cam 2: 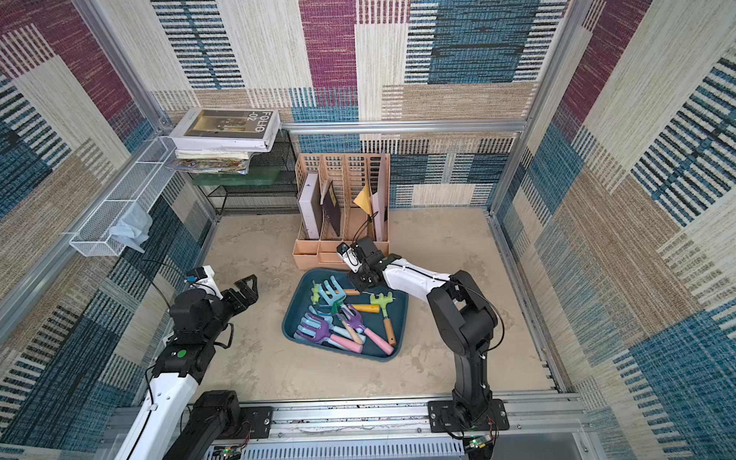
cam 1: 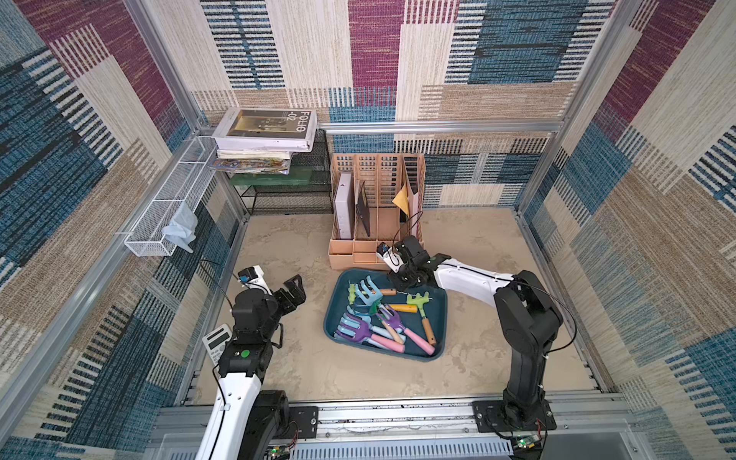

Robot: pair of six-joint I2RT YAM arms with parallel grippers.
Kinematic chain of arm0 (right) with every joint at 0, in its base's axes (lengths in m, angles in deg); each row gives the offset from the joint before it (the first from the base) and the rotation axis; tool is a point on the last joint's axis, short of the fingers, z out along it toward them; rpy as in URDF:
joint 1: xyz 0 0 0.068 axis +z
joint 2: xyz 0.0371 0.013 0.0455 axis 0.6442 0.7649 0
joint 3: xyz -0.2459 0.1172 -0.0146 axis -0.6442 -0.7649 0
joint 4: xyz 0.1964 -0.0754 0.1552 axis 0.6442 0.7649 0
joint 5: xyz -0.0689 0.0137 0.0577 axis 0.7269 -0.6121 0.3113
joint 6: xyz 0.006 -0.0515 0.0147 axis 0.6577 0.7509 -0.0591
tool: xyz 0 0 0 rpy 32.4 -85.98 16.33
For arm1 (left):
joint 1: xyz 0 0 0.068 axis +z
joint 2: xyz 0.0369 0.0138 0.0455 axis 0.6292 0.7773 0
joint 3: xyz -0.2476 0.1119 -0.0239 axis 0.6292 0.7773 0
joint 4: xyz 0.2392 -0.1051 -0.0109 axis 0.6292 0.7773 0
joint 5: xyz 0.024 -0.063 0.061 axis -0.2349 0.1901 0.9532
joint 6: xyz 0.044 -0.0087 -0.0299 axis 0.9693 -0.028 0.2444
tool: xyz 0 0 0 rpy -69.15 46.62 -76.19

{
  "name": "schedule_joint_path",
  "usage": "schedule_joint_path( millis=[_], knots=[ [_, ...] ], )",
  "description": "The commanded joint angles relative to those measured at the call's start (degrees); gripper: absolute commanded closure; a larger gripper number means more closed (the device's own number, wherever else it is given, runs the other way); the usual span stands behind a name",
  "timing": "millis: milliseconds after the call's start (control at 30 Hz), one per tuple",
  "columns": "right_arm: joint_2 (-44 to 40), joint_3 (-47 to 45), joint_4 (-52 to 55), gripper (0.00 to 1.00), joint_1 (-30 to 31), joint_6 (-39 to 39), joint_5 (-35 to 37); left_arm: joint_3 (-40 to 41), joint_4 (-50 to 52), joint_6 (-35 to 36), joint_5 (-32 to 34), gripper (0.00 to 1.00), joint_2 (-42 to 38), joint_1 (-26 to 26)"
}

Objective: Take the hand rake out of the storage box
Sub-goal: Move the storage box to the center of the board.

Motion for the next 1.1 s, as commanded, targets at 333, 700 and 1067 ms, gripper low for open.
schedule_joint_path(
  millis=[333, 700, 1067],
  knots=[
    [-10.3, -14.0, 9.7, 0.77, 0.7, -12.2, 13.5, -0.1, -0.2, 0.9, 0.9, 0.0, 0.3, 0.1],
    [-20.2, -15.5, 13.8, 0.22, 0.5, -14.8, 14.9, -0.1, 0.1, 1.1, 1.3, 0.0, 0.0, 0.1],
    [-6.9, 1.7, 4.3, 0.16, 23.2, -14.2, 6.9, -0.1, 0.6, 1.2, 2.3, 0.0, -0.2, 0.1]
  ],
)
